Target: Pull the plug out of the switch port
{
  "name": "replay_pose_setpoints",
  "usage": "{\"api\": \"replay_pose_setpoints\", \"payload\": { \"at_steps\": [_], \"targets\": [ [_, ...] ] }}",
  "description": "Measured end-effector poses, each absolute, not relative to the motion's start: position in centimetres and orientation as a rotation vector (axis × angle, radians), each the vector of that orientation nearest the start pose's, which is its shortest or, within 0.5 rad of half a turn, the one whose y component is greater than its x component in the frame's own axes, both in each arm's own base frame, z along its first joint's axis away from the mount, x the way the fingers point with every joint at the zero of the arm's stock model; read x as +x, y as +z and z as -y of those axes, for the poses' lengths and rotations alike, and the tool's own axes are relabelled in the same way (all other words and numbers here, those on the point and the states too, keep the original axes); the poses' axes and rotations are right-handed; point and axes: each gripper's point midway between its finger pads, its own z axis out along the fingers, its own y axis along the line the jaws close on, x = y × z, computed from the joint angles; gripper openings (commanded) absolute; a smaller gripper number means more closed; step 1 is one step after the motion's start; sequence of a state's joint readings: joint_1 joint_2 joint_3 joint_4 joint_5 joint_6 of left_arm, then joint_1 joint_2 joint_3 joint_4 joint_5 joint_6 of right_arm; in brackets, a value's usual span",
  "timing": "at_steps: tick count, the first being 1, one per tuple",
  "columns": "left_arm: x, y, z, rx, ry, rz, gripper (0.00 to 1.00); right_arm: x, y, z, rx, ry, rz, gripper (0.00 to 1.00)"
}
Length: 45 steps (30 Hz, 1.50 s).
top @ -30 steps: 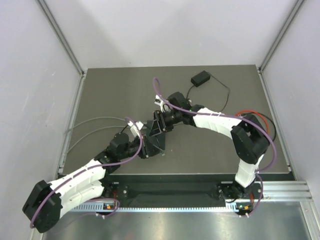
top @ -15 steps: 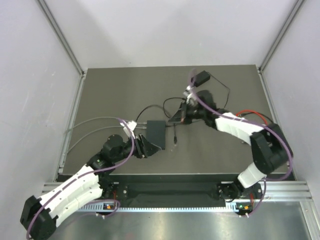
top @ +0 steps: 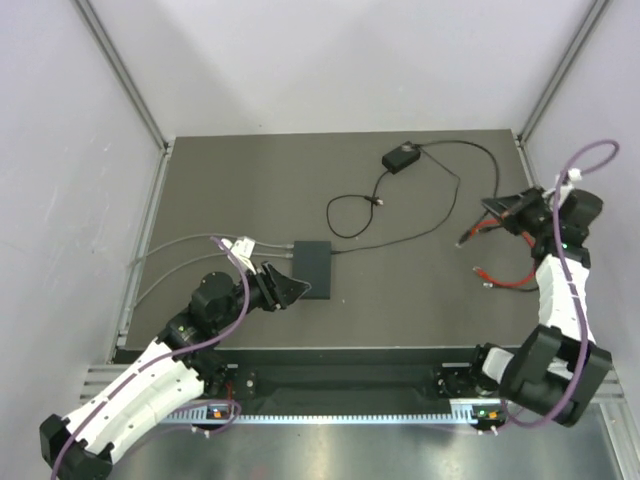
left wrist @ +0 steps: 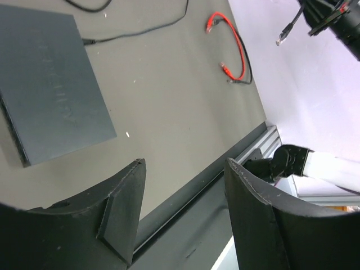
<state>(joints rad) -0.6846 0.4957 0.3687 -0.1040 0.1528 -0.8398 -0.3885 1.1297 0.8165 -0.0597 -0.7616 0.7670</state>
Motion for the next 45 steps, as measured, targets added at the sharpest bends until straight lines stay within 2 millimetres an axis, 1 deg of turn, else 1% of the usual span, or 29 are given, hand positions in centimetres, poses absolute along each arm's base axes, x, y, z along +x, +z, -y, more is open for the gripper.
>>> {"api": "replay_pose_setpoints", "payload": {
  "at_steps": [2,4,8,12,15,16,18,21,23,24,25,26,27,28,29,30,33,35,36,37,39,40,41,42,43,44,45],
  "targets": [
    [17.1,18.2,21.4,-0.036,-1.191,-1.984,0.62,34.4,21.7,2.4,0.751,0.925,-1.861,0.0],
    [16.9,17.7,21.5,-0.037,-1.197,-2.002,0.62,34.0,19.6,4.7,0.865,0.901,-1.848,0.0],
    [16.5,17.4,21.8,-0.032,-1.218,-2.02,0.62,33.0,15.6,8.7,1.087,0.86,-1.825,0.0],
    [16.3,17.0,22.0,-0.023,-1.226,-2.039,0.62,32.1,12.9,11.0,1.22,0.759,-1.873,0.0],
    [16.2,16.6,22.1,-0.018,-1.23,-2.054,0.62,31.5,11.7,12.4,1.264,0.631,-1.944,0.01],
    [16.1,16.4,22.1,-0.017,-1.23,-2.061,0.62,31.2,11.4,12.8,1.272,0.589,-1.959,0.04],
    [16.2,16.1,22.2,-0.018,-1.225,-2.076,0.61,30.4,10.6,13.6,1.293,0.496,-1.994,0.11],
    [16.3,15.4,22.3,-0.019,-1.216,-2.105,0.61,29.1,9.1,14.3,1.333,0.384,-2.054,0.28],
    [16.3,14.9,22.4,-0.025,-1.204,-2.128,0.61,28.4,8.2,14.5,1.353,0.323,-2.092,0.49],
    [16.4,14.6,22.3,-0.033,-1.191,-2.138,0.61,28.1,7.9,14.6,1.355,0.296,-2.111,0.57],
    [16.6,14.2,22.1,-0.047,-1.171,-2.153,0.61,27.9,7.6,14.7,1.348,0.26,-2.131,0.73],
    [16.7,13.9,21.9,-0.062,-1.153,-2.162,0.61,27.8,7.5,14.5,1.342,0.233,-2.151,0.79],
    [16.9,13.7,21.6,-0.084,-1.127,-2.173,0.61,27.8,7.5,14.3,1.31,0.188,-2.185,0.82],
    [17.1,13.5,21.4,-0.107,-1.104,-2.181,0.61,28.0,7.6,14.1,1.28,0.161,-2.206,0.88],
    [17.4,13.4,21.1,-0.135,-1.078,-2.185,0.61,28.3,8.0,13.8,1.237,0.108,-2.228,0.88],
    [17.7,13.5,20.9,-0.156,-1.06,-2.186,0.61,28.7,8.4,13.3,1.193,0.078,-2.245,0.89],
    [19.2,14.0,20.2,-0.237,-0.992,-2.178,0.61,30.6,11.1,11.1,1.012,-0.017,-2.271,0.89],
    [20.5,14.3,19.8,-0.296,-0.952,-2.178,0.59,32.5,13.5,8.7,0.862,-0.064,-2.26,0.87],
    [21.2,14.2,19.5,-0.327,-0.936,-2.185,0.57,33.4,14.6,6.9,0.781,-0.055,-2.258,0.87],
    [21.9,14.1,19.2,-0.362,-0.923,-2.19,0.54,34.4,15.6,4.7,0.689,-0.044,-2.254,0.85],
    [23.4,13.2,18.2,-0.454,-0.912,-2.209,0.52,35.7,17.2,-1.3,0.48,0.047,-2.257,0.82],
    [24.1,12.6,17.5,-0.511,-0.91,-2.216,0.5,36.0,17.6,-4.8,0.366,0.124,-2.265,0.71],
    [24.6,12.0,16.9,-0.563,-0.914,-2.217,0.49,36.0,17.8,-7.8,0.275,0.201,-2.273,0.65],
    [25.0,11.4,16.3,-0.615,-0.919,-2.213,0.49,36.0,17.8,-10.3,0.201,0.266,-2.278,0.6],
    [25.4,10.7,15.7,-0.664,-0.923,-2.206,0.49,35.6,17.4,-13.5,0.115,0.351,-2.294,0.51],
    [25.5,10.3,15.5,-0.691,-0.929,-2.204,0.49,35.2,16.8,-16.3,0.034,0.422,-2.31,0.46],
    [25.5,10.0,15.4,-0.711,-0.939,-2.201,0.49,34.8,16.3,-18.5,-0.019,0.473,-2.329,0.44]
  ]
}}
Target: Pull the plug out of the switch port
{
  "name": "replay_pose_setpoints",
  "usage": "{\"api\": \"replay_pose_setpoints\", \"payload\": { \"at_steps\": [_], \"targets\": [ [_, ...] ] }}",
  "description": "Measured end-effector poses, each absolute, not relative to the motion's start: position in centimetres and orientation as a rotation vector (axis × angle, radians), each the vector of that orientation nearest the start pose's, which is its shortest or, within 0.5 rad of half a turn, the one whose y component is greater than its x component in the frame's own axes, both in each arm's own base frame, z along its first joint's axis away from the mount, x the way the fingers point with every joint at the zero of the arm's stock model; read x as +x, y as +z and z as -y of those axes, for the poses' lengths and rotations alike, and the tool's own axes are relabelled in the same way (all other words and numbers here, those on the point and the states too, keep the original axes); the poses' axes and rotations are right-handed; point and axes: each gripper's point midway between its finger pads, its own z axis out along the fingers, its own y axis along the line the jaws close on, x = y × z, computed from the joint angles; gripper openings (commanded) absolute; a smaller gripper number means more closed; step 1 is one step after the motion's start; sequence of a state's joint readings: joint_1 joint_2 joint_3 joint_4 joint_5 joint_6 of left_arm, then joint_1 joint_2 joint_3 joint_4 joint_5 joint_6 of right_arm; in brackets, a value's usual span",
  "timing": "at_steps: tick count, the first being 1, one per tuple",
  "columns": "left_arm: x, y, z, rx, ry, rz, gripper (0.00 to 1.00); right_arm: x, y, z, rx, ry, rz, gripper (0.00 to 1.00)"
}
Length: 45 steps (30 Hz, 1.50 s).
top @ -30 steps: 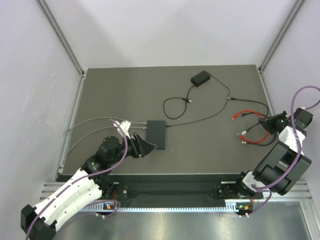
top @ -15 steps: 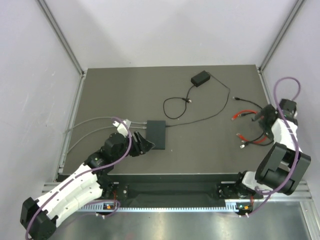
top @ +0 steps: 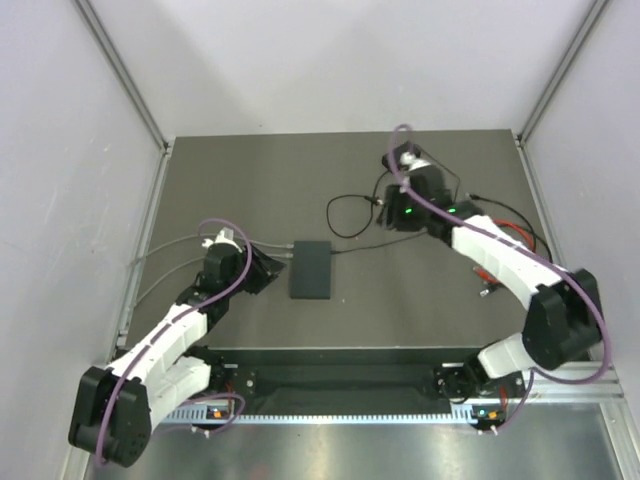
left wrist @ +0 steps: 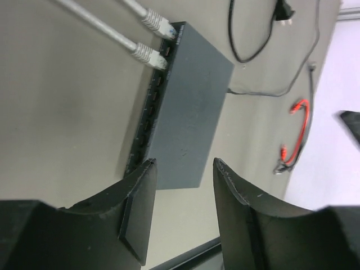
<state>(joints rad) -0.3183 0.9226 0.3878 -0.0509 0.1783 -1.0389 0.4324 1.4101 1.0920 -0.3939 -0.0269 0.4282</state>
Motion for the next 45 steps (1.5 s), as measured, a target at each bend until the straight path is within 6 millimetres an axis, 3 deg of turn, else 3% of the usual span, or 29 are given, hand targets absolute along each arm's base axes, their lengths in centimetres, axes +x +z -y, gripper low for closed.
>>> {"api": "replay_pose_setpoints", "payload": {
  "at_steps": [4,8,11,16,25,40,45],
  "targets": [
    [26.4,10.6,16.0,-0.738,-1.001,-2.154,0.49,32.6,13.1,-27.6,-0.243,0.674,-2.406,0.39],
    [27.8,11.0,16.4,-0.781,-1.045,-2.104,0.5,30.6,10.7,-33.1,-0.345,0.813,-2.453,0.38],
    [28.4,10.6,16.3,-0.839,-1.05,-2.076,0.5,30.2,10.2,-35.6,-0.359,0.91,-2.453,0.36],
    [29.1,8.8,15.7,-0.949,-1.04,-2.044,0.52,31.2,10.6,-38.2,-0.336,1.035,-2.423,0.33],
    [30.8,3.9,16.0,-1.117,-1.055,-2.076,0.52,32.3,8.9,-40.2,-0.323,1.094,-2.442,0.31],
    [32.3,3.3,16.4,-1.187,-1.134,-1.992,0.43,32.7,5.6,-40.6,-0.312,1.072,-2.501,0.28],
    [32.4,3.4,15.9,-1.211,-1.102,-1.952,0.42,32.8,5.6,-40.8,-0.305,1.082,-2.499,0.27]
  ]
}}
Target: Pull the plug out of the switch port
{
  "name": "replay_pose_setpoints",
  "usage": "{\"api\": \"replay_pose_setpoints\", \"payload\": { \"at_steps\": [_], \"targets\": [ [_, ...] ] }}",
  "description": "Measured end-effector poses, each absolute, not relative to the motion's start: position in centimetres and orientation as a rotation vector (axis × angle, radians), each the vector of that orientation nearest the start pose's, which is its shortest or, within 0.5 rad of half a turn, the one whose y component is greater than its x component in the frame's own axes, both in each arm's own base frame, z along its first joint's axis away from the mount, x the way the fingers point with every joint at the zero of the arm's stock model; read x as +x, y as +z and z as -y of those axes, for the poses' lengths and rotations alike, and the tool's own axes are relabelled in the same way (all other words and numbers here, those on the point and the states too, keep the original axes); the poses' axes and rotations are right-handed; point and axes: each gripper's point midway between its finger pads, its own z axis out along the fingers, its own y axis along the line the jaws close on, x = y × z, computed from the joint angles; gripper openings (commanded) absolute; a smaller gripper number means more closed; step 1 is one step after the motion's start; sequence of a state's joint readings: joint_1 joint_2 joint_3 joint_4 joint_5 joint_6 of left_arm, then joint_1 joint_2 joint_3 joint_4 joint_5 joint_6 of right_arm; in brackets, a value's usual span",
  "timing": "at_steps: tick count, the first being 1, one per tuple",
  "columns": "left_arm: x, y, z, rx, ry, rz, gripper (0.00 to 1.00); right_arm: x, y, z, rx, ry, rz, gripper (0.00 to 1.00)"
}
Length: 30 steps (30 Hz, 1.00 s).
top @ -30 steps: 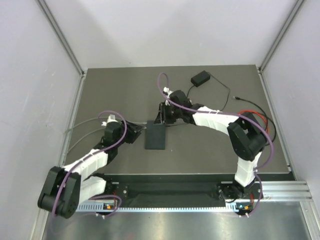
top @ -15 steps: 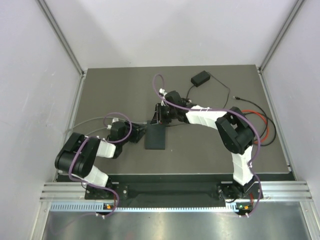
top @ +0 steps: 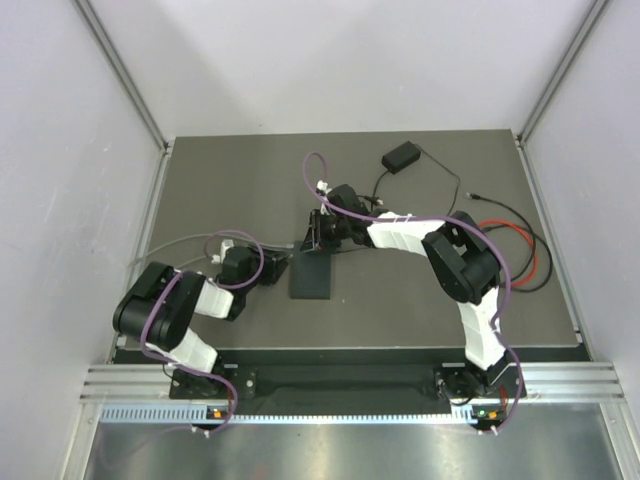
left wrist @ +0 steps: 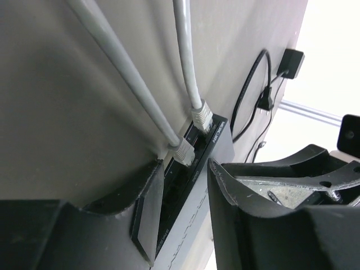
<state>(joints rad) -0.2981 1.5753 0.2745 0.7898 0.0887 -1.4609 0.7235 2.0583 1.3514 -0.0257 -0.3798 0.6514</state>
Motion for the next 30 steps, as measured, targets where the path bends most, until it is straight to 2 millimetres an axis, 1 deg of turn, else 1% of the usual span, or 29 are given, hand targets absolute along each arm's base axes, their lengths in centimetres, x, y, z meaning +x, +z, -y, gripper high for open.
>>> {"api": "replay_pose_setpoints", "payload": {
  "at_steps": [10,22,24,26,29,30],
  "targets": [
    [33.0,3.1,16.0,-1.257,-1.109,-1.908,0.38,32.9,5.6,-41.0,-0.306,1.095,-2.495,0.27],
    [34.2,3.1,17.1,-1.264,-1.059,-1.922,0.36,33.1,5.7,-41.4,-0.314,1.111,-2.485,0.25],
    [34.2,3.0,17.2,-1.264,-1.051,-1.923,0.34,33.2,5.6,-41.5,-0.314,1.111,-2.485,0.25],
    [34.2,2.9,17.2,-1.266,-1.041,-1.923,0.29,33.2,5.6,-41.5,-0.314,1.111,-2.486,0.25],
    [34.1,2.7,17.1,-1.267,-1.024,-1.925,0.27,33.3,5.6,-41.6,-0.315,1.11,-2.488,0.25],
    [34.1,2.7,17.1,-1.266,-1.02,-1.924,0.21,33.4,5.6,-41.7,-0.314,1.11,-2.488,0.25]
  ]
}}
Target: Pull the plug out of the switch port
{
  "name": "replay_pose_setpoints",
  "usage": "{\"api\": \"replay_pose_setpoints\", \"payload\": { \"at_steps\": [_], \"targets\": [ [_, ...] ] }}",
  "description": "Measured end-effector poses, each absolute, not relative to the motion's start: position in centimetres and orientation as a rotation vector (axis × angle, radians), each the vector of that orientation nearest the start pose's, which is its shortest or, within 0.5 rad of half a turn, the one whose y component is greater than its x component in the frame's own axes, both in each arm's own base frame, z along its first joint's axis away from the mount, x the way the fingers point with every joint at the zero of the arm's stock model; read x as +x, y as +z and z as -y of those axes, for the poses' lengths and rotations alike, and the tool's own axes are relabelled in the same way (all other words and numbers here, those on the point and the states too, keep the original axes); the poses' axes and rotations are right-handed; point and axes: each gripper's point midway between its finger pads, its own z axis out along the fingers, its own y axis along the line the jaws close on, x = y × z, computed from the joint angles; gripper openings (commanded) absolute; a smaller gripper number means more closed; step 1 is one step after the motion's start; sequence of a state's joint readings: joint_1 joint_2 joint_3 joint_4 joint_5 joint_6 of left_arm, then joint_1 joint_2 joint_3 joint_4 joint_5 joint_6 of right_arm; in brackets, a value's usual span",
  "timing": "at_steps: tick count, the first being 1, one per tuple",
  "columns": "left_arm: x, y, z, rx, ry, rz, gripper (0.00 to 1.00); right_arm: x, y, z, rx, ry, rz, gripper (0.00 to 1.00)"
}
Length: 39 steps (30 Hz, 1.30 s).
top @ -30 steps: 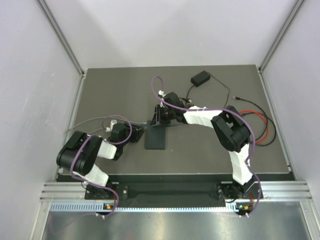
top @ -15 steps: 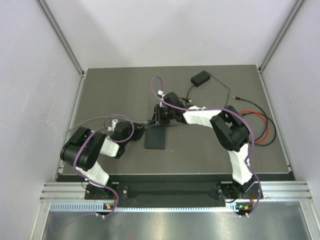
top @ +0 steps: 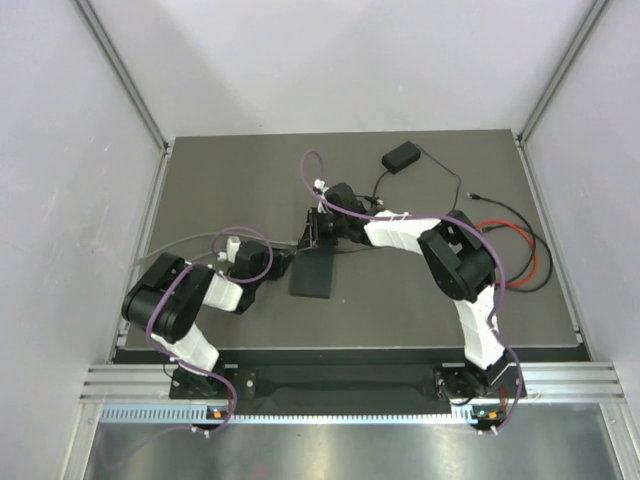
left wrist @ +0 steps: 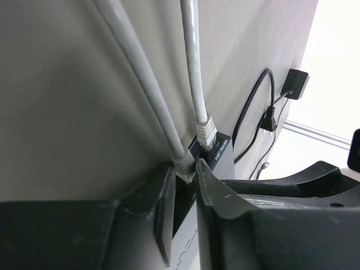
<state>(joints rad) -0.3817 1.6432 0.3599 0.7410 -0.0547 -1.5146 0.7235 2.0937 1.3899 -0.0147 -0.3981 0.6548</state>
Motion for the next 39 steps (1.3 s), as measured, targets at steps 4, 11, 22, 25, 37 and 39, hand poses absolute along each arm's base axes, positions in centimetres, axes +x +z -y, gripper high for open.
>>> {"api": "replay_pose_setpoints", "payload": {
  "at_steps": [4,11,22,25,37,39],
  "targets": [
    [34.1,2.7,17.1,-1.263,-1.009,-1.92,0.04,33.4,5.5,-41.8,-0.317,1.113,-2.488,0.25],
    [34.1,2.7,17.0,-1.243,-0.995,-1.903,0.0,33.5,5.5,-41.8,-0.34,1.087,-2.493,0.24],
    [32.8,2.5,15.9,-1.225,-1.065,-1.773,0.0,34.5,5.5,-43.4,-0.347,0.788,-2.496,0.24],
    [32.7,2.5,15.9,-1.217,-1.08,-1.754,0.0,34.5,5.4,-43.9,-0.37,0.733,-2.471,0.24],
    [32.5,2.6,15.5,-1.216,-1.019,-1.776,0.0,35.3,4.7,-44.5,-0.45,0.668,-2.413,0.02],
    [32.5,2.6,15.5,-1.223,-1.014,-1.778,0.0,35.1,4.4,-44.8,-0.478,0.677,-2.4,0.01]
  ]
}}
